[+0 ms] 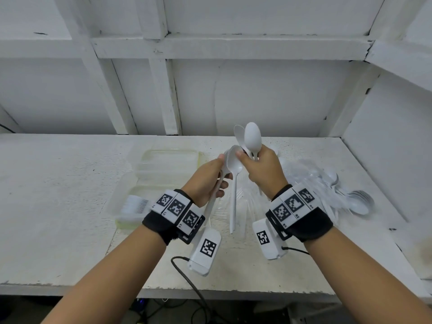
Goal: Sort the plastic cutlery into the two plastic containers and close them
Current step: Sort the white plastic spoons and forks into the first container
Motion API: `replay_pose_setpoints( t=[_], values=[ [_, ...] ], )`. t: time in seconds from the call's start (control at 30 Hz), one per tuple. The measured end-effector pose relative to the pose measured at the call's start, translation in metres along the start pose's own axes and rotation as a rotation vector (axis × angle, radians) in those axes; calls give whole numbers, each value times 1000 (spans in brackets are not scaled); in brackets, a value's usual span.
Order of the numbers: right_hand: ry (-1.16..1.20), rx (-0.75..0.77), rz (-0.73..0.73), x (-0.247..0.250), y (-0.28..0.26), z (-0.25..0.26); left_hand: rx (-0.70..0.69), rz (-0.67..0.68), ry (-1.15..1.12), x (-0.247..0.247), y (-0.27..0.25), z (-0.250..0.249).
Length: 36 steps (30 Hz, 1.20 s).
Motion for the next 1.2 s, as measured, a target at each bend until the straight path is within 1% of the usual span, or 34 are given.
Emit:
replay_pose_setpoints(
  t=[0.1, 0.2, 0.3, 0.4, 0.53, 0.67, 0.77, 0.9, 1.03, 1.13, 1.2],
  values=[
    [32, -5, -78, -4, -6, -3, -27, 56, 11, -2, 1, 5],
    [78, -58, -114, -8, -9, -10, 2, 109, -54, -2, 1, 9],
    [132, -88, -83, -12, -10, -14, 75, 204, -171, -2, 0, 12],
    [148, -107, -8, -13, -10, -17, 115, 233, -199, -1, -1, 12],
    [41, -113, 86, -15, -13, -23, 116, 224, -182, 1, 4, 13],
    [72, -190, 150, -16, -19, -22, 90, 157, -179, 1, 9, 16],
    [93, -192, 110, -14, -21, -22, 64, 89, -204, 2, 12, 17],
    [110, -177, -7, -13, -24, -22, 15, 88, -251, -1, 15, 19],
    [106, -187, -8, -19, -27, -24, -26, 92, -232, -5, 19, 19],
    [68, -165, -51, -21, -27, -25, -17, 96, -264, -8, 20, 18],
    [27, -137, -22, -23, -29, -25, -13, 105, -270, -9, 20, 18]
  ],
)
Point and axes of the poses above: each hand's wrist, its own y-axis towards the middle knuckle, its own x-axis out of the back of the hand, z = x × y, the point moved 2 cm from there along y, towards the middle knuckle, and after that the axes turned 14 degrees about x, right-handed, at the moved point
